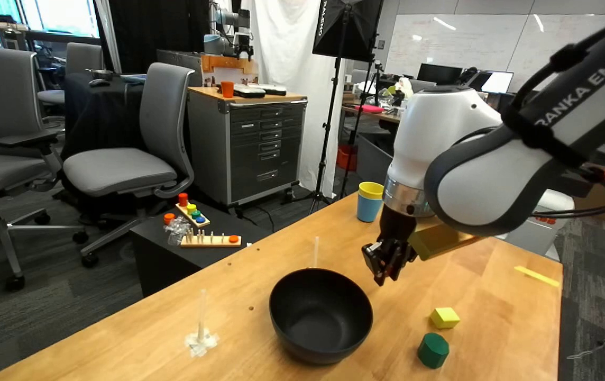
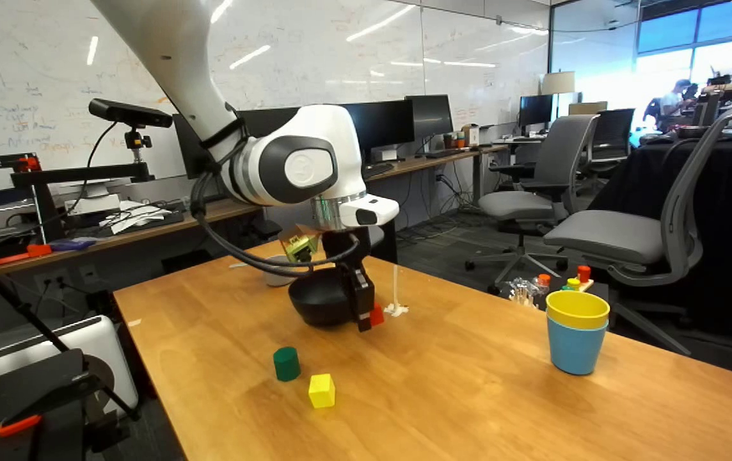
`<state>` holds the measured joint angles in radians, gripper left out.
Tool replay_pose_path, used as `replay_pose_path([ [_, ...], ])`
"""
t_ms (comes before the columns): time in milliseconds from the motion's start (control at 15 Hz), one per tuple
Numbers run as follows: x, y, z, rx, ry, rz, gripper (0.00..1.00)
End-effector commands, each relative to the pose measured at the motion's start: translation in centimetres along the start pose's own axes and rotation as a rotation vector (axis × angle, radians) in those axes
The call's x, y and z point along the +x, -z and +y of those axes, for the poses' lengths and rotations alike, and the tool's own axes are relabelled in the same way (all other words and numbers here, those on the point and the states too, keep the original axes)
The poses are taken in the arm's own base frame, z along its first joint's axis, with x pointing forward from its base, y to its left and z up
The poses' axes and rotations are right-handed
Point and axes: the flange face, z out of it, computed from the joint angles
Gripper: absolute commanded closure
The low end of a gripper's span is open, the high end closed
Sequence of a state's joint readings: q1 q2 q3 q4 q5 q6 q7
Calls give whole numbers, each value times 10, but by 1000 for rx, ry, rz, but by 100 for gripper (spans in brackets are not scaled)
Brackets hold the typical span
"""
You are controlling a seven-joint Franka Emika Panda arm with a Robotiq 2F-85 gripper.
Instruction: Move the blocks from the bowl to the table
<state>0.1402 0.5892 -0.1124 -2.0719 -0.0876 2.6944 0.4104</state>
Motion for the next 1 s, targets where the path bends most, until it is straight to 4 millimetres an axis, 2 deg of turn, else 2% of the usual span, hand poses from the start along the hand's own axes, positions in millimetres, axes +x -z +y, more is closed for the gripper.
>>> replay_pose_path([
  [0,1,-21,2,-27,27,75,92],
  [333,-7,-46,5,-42,26,66,92],
  [533,-8,-44,1,-42,30,66,90],
  [600,-8,-42,-1,-40,32,64,71],
  [667,-8,-41,-2,-38,35,66,42],
  [733,-8,-37,-4,-35,36,69,42],
  [933,-9,-24,-11,-24,47,78,19],
])
